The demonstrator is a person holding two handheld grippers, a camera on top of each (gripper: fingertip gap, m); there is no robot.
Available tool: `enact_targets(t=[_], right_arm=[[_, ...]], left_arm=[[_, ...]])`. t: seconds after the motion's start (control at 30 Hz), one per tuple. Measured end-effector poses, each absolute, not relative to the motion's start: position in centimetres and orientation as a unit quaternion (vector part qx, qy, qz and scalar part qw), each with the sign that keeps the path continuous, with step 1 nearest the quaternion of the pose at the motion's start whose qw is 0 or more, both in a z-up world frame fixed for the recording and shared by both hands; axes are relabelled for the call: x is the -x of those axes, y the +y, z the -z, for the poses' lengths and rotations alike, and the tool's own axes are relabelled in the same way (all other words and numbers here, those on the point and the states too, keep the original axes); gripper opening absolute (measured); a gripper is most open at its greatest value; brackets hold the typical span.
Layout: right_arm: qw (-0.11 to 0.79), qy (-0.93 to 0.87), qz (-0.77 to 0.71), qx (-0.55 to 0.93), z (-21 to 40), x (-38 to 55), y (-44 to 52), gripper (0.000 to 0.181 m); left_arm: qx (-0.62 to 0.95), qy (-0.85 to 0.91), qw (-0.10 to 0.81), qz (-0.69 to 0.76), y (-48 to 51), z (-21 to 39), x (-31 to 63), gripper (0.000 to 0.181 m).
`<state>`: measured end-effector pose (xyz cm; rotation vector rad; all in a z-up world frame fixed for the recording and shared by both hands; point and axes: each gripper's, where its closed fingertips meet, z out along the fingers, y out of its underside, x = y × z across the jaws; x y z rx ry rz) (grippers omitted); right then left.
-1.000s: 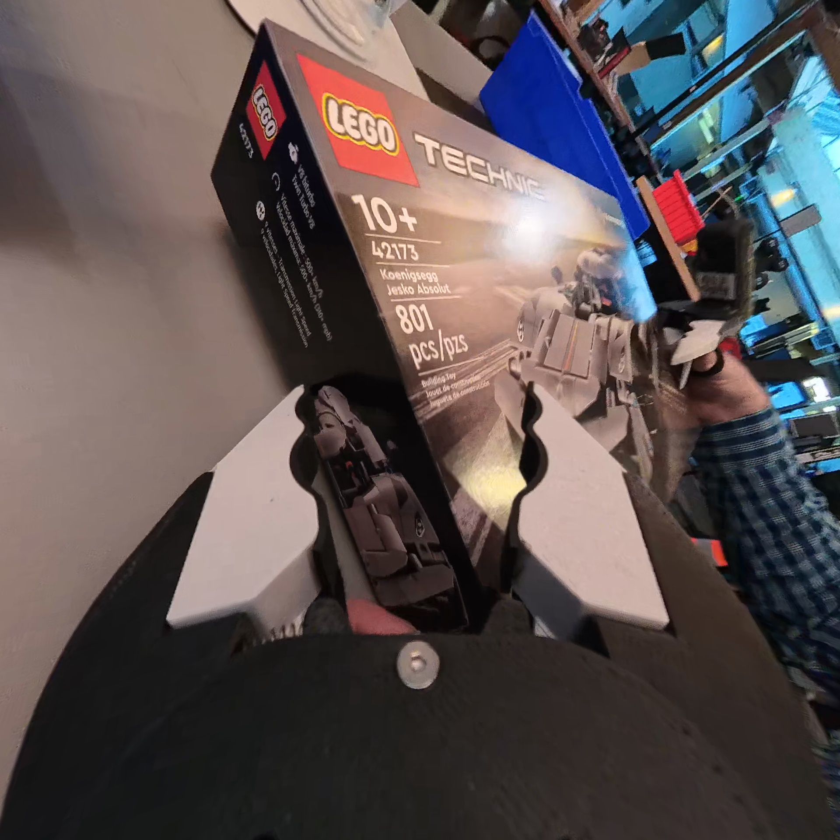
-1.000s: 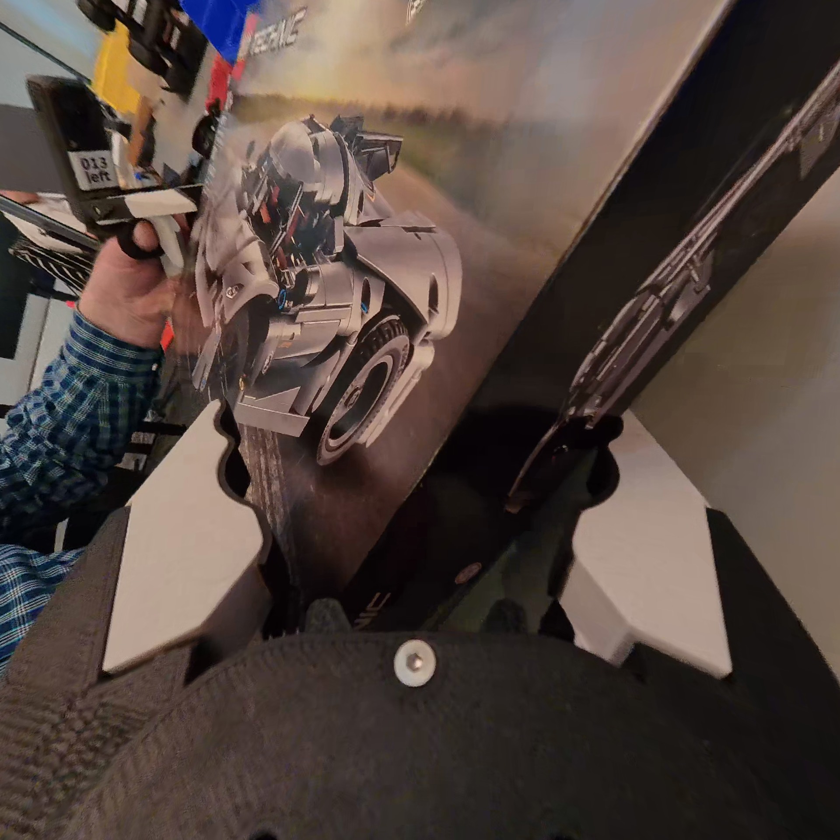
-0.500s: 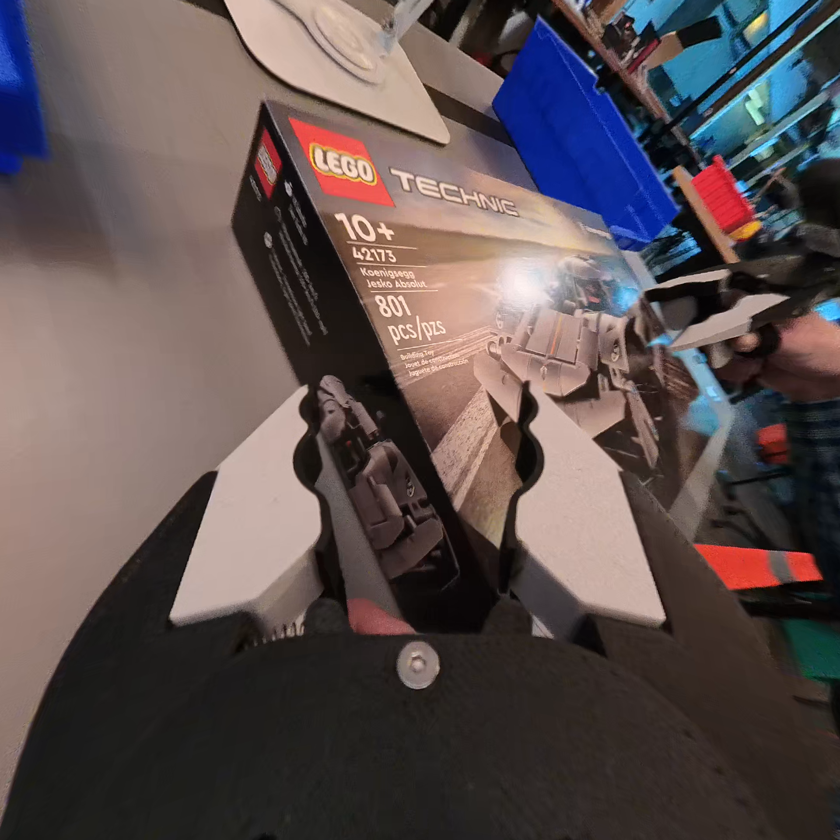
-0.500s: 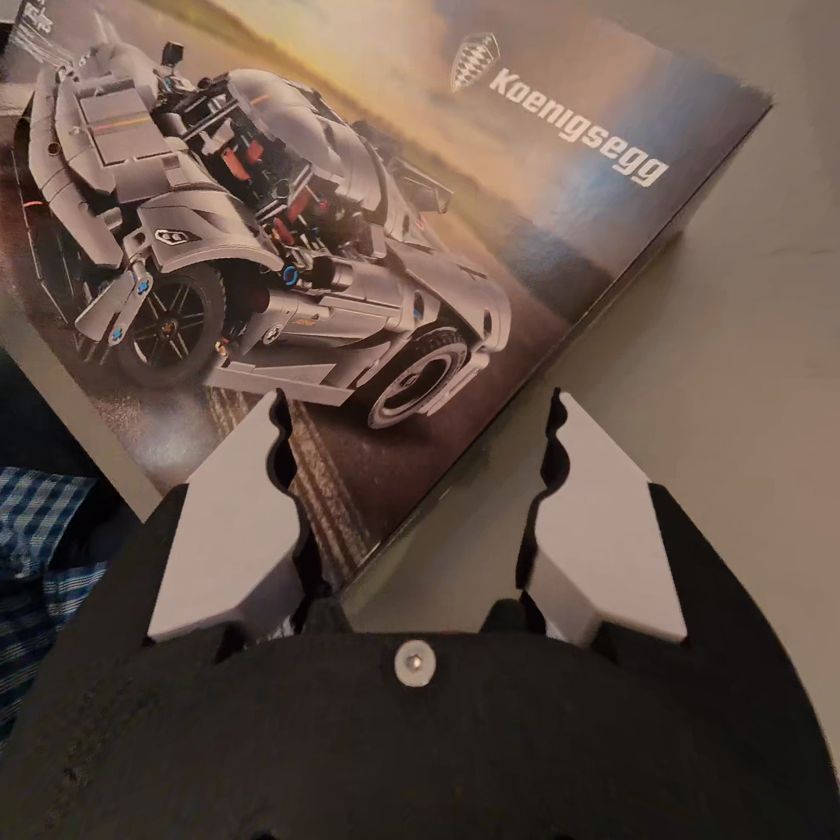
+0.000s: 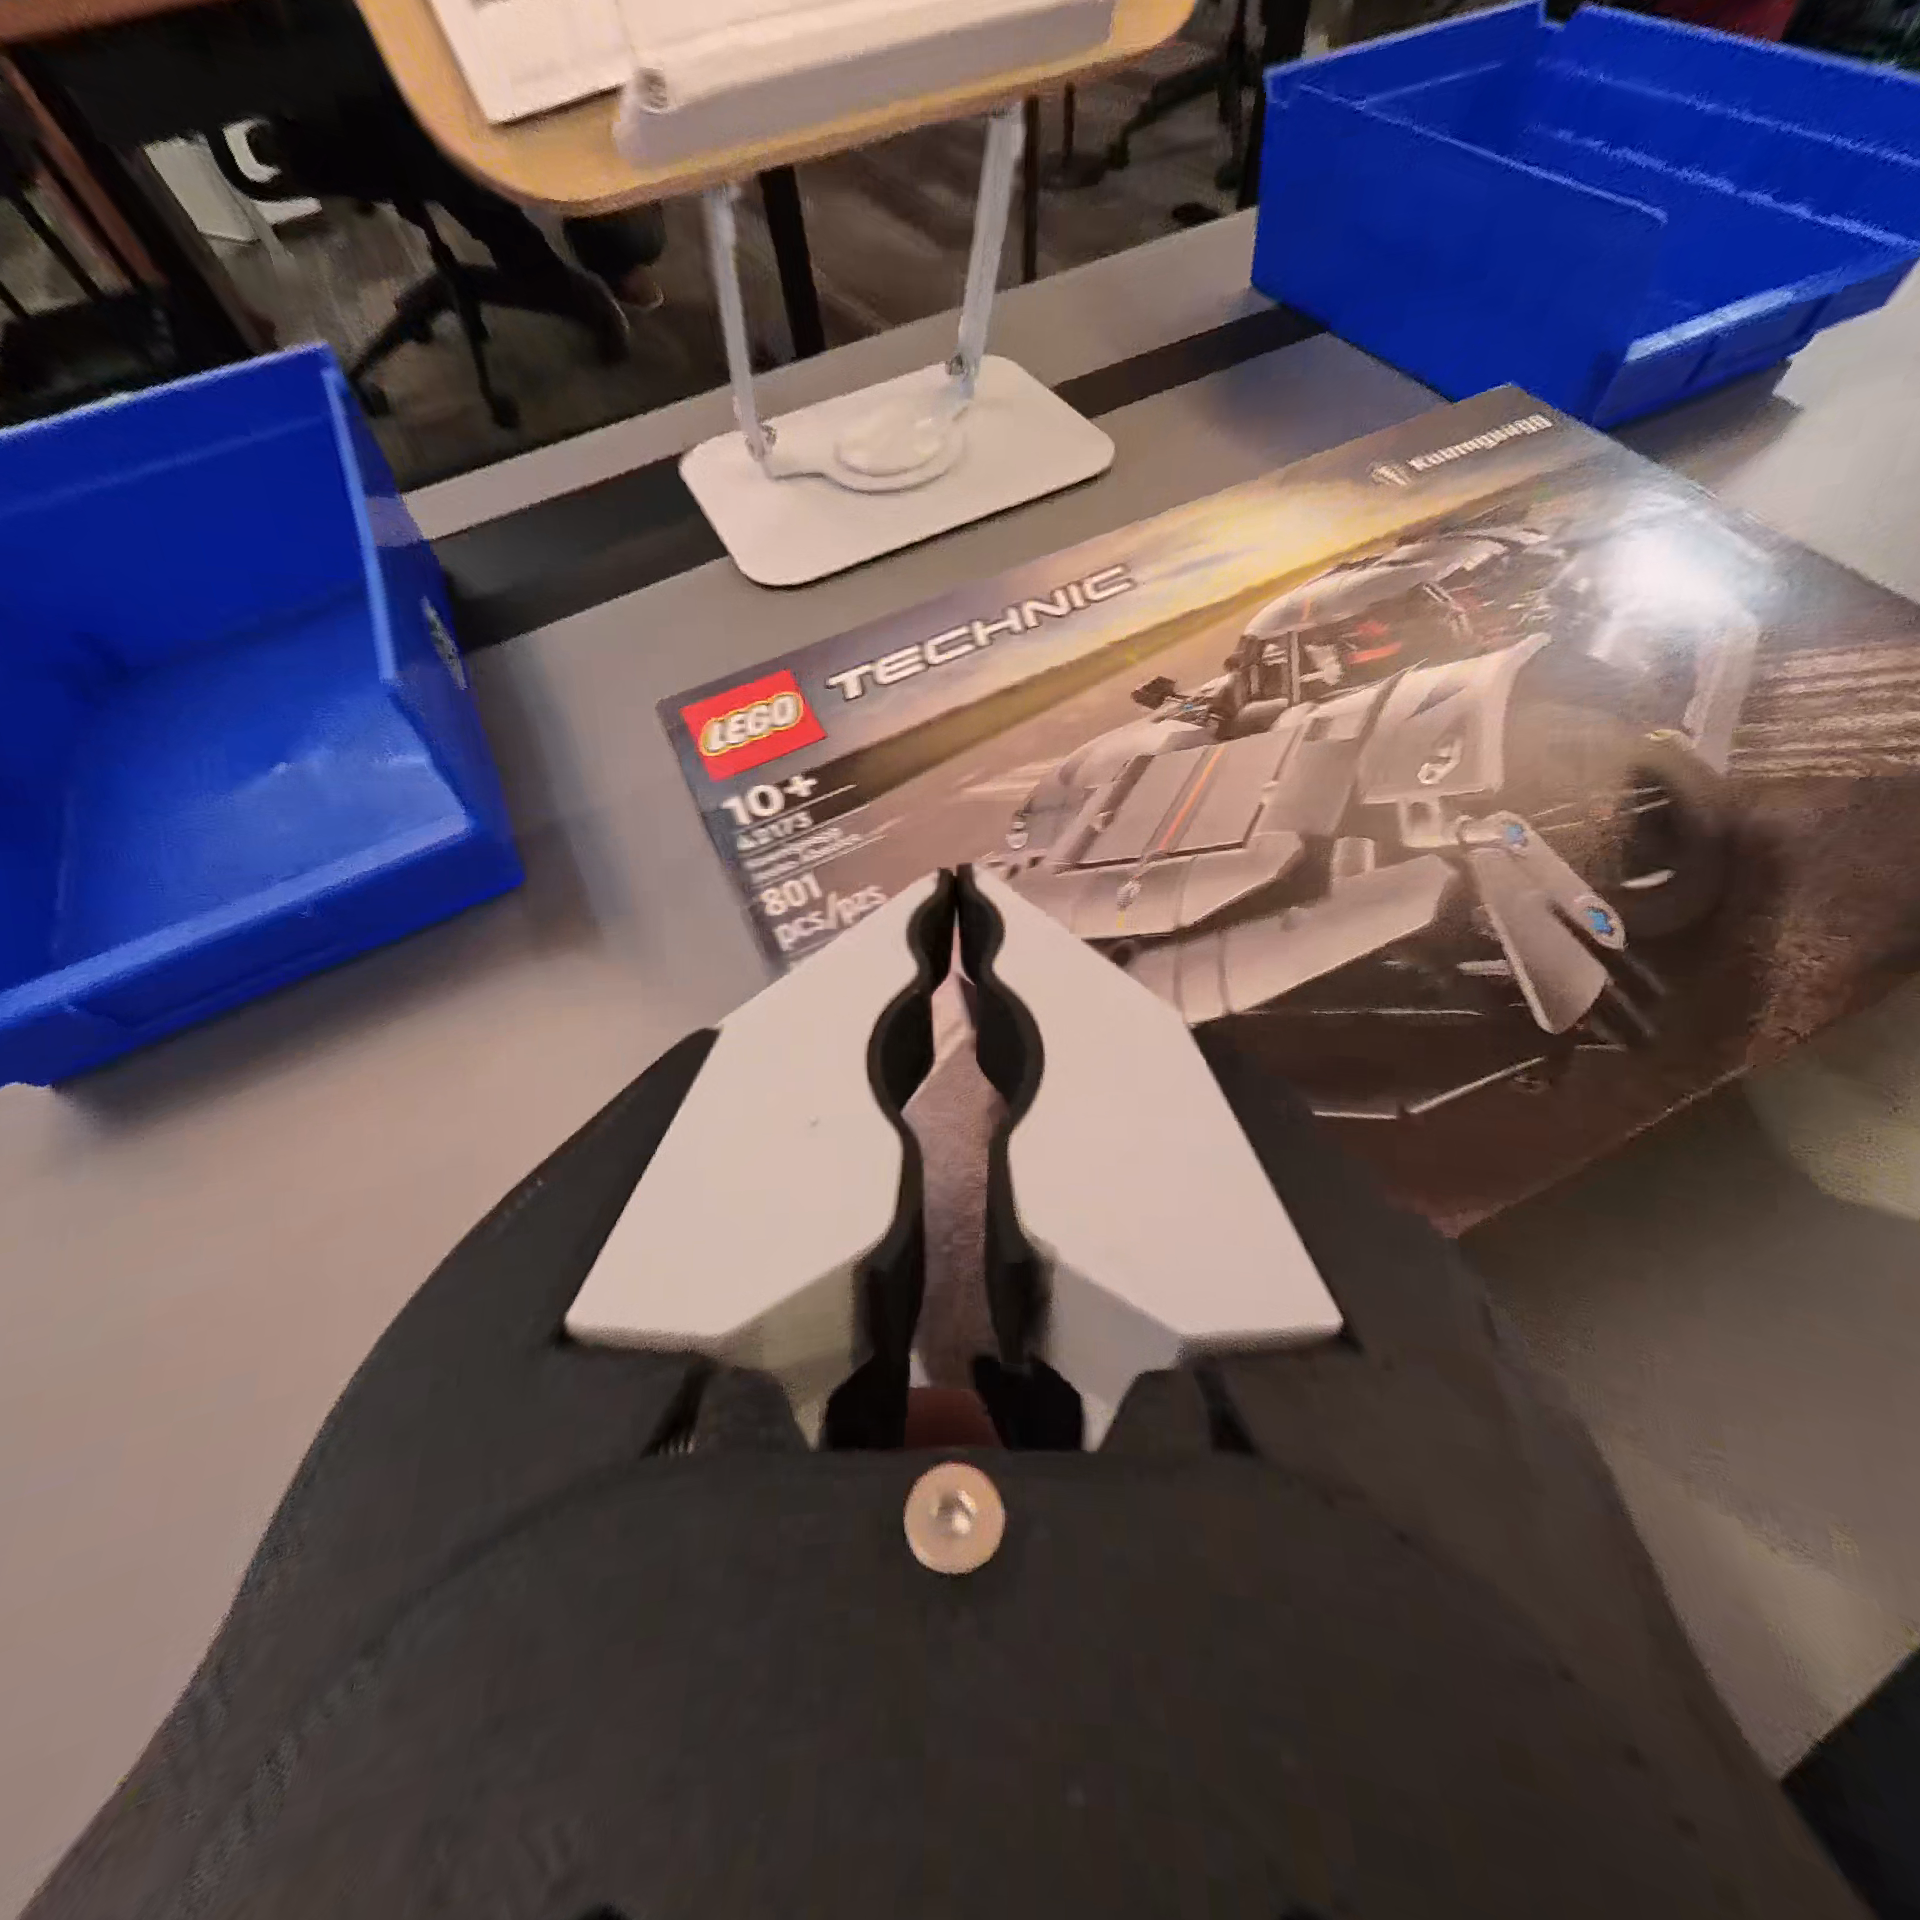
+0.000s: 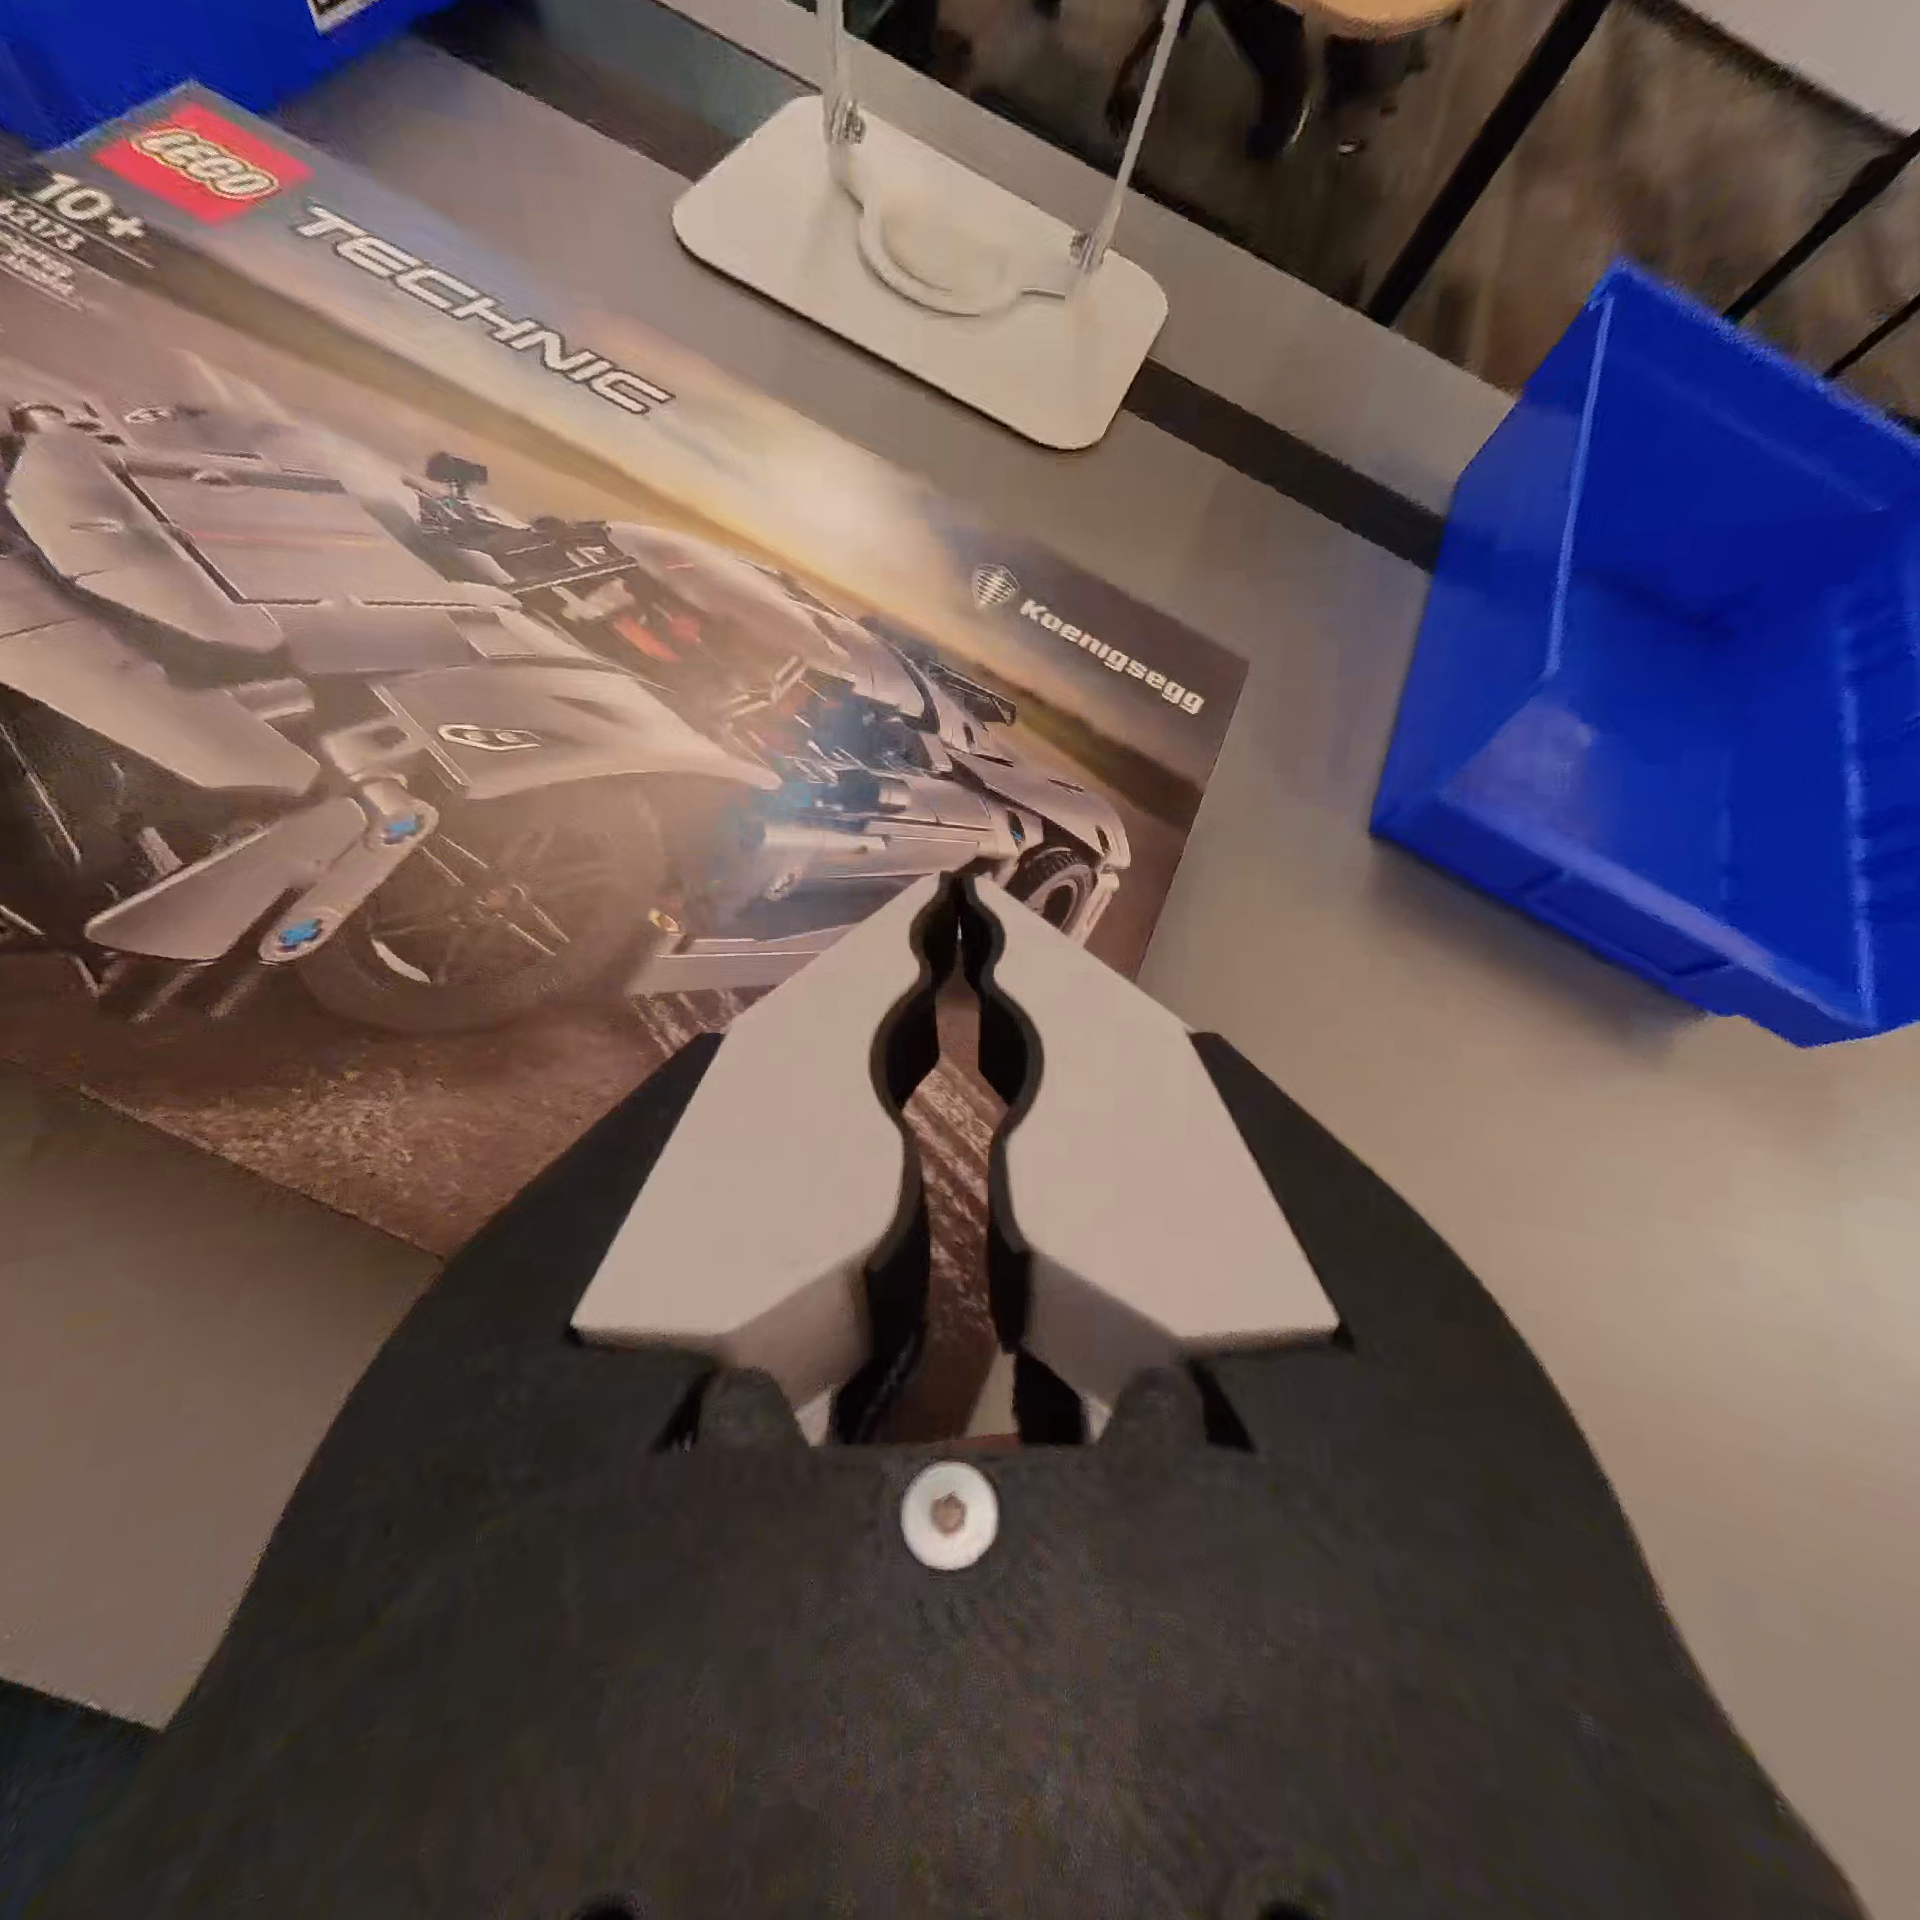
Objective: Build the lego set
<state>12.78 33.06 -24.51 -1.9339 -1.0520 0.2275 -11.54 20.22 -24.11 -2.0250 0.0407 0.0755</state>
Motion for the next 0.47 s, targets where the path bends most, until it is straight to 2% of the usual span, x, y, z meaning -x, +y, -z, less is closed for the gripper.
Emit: enact_targets(t=[0.47], right_arm=[[0.479, -0.358, -0.131, 0.790, 23.6, -9.1, 29.6, 0.000]], left_arm=[[0.854, 0.029, 0.519, -0.020, 22.1, 24.7, 5.3, 0.000]])
